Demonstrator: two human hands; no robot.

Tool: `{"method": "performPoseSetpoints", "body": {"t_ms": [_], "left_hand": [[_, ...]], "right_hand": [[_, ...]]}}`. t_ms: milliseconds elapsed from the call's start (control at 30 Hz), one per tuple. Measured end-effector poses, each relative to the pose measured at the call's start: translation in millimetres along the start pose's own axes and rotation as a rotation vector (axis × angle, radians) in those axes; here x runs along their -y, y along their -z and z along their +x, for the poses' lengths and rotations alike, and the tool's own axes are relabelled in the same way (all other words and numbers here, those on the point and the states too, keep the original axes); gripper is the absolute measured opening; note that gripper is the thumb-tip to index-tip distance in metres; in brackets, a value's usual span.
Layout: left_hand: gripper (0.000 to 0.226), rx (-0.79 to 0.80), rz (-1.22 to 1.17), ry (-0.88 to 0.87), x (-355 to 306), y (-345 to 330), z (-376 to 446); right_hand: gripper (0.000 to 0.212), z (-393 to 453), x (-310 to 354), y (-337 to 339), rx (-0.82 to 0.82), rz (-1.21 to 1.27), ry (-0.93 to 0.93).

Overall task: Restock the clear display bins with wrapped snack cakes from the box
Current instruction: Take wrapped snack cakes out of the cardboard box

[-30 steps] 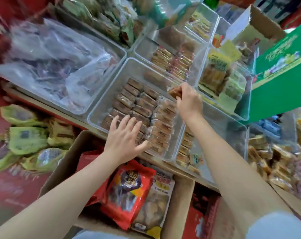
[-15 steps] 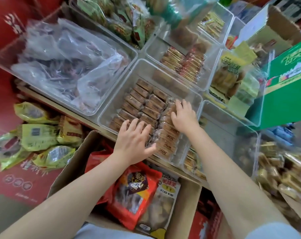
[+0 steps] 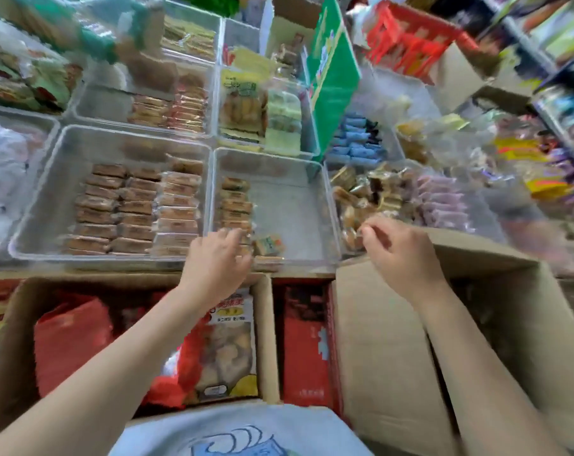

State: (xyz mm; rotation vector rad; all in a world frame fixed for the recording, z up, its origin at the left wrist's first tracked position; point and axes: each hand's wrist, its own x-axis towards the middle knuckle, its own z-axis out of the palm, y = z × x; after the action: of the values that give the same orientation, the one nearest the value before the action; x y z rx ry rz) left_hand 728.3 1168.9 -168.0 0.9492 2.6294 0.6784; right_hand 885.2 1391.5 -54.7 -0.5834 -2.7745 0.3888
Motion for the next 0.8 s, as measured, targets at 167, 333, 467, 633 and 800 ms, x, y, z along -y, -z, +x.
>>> {"method": "performPoseSetpoints", "body": {"t_ms": [167,333,467,633,800], "left_hand": [[0.047,0.255,-0.319,-0.208,-138,-55,-38],[0.085,0.321,-0.67,-0.076,-236,-105,-68],[0.099,0.245,-0.842,0.075,-258,-131,-72],[0.093,0.183,-0.923,0.152,-251,-136,-76],[0.088,0.125,-0.952,0.176,-259,-142,-79]], "right_hand": [[0.017,-63,-92,50,-0.015,-0.001,-0.235],[0.02,-96,-166,46,0.265,-0.017,-0.297],[0.021,-94,-208,21,0.448,-0.048,-0.243],[0.017,-66,-257,-44,0.704,-0.166,-0.195],[0.025,-67,-292,-105,0.804,-0.275,-0.185]]}}
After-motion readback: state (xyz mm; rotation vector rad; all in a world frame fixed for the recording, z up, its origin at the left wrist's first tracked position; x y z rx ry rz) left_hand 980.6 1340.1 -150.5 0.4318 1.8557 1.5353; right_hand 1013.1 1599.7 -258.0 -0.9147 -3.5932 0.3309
